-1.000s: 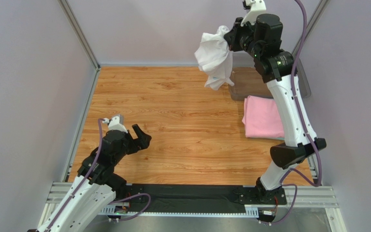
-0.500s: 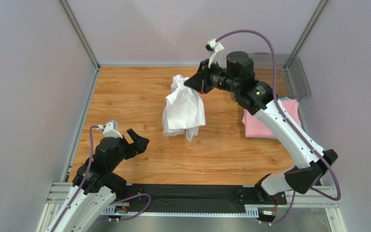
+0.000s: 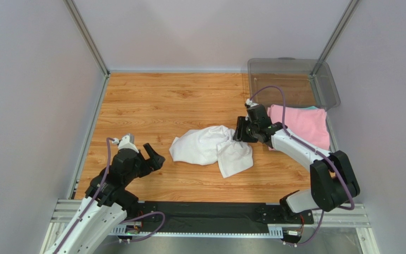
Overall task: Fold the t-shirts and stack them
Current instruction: Move the tshirt to the center of the board, then flatten the tshirt out
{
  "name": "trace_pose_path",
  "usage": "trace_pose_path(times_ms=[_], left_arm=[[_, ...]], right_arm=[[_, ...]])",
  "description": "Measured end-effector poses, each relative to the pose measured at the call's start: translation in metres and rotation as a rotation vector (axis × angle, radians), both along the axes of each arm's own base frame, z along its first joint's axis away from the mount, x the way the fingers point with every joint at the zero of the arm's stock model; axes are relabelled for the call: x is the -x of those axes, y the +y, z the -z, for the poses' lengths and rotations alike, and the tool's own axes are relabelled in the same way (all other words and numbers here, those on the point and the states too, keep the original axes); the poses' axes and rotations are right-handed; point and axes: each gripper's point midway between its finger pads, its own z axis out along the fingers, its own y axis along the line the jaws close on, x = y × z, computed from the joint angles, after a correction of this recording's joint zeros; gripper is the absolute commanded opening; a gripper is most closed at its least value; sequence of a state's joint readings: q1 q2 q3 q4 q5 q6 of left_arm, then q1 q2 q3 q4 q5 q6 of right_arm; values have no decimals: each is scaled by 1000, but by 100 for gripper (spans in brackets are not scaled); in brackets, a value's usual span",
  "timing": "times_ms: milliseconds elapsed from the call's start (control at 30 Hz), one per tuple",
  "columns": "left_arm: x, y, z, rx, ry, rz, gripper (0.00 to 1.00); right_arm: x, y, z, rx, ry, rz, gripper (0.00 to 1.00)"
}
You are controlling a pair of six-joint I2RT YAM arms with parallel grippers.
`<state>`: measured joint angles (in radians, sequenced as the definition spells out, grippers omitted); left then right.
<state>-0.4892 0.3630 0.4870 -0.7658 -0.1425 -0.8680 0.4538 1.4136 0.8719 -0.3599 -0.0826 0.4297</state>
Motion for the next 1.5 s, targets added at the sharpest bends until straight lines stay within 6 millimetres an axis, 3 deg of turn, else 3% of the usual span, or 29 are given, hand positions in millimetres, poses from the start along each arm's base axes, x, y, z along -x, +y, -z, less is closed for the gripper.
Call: trace_pose_path(times_ms=[67, 100, 233, 333, 433, 500, 600, 767, 900, 1100, 1133, 1233, 1267, 1400, 1467, 1500], left_arm=[[0, -1, 7, -11, 26, 2, 100], [1, 0, 10, -17, 38, 2, 100], [1, 0, 22, -39, 79, 2, 100], [1, 0, 26, -45, 89, 2, 100], [-3, -2, 26, -43, 83, 2, 100], [-5, -3, 27, -43, 82, 3, 100], [-8, -5, 28, -45, 85, 4, 100], [-11, -9, 33, -45, 103, 14, 100], [-12, -13, 37, -38, 112, 26, 100], [-14, -16, 43, -36, 126, 36, 100], [-15, -18, 43, -34, 128, 38, 100], [-18, -22, 46, -32, 140, 47, 100], [-19, -23, 48, -32, 149, 51, 100], [-25, -32, 59, -33, 189, 70, 98], [-26, -35, 71, -45, 235, 81, 88], [-27, -36, 74, -49, 244, 83, 88]], right_arm=[[-1, -8, 9, 36, 14, 30, 80], [-2, -10, 9, 51, 9, 38, 100], [0, -22, 2, 126, -23, 75, 100], [11, -23, -20, 157, -89, 77, 100], [33, -7, -50, 117, -197, 23, 100], [55, 6, -58, 78, -235, -40, 100], [84, 26, -46, 51, -216, -142, 100], [123, 47, 7, 144, -79, -292, 98], [139, 55, 40, 236, 3, -360, 84], [142, 56, 68, 319, 88, -369, 62], [143, 55, 70, 327, 97, -369, 59], [144, 52, 73, 335, 101, -359, 37], [144, 52, 73, 334, 101, -353, 25], [145, 46, 73, 338, 96, -326, 10], [145, 41, 71, 345, 91, -314, 6], [146, 38, 69, 347, 86, -309, 5]])
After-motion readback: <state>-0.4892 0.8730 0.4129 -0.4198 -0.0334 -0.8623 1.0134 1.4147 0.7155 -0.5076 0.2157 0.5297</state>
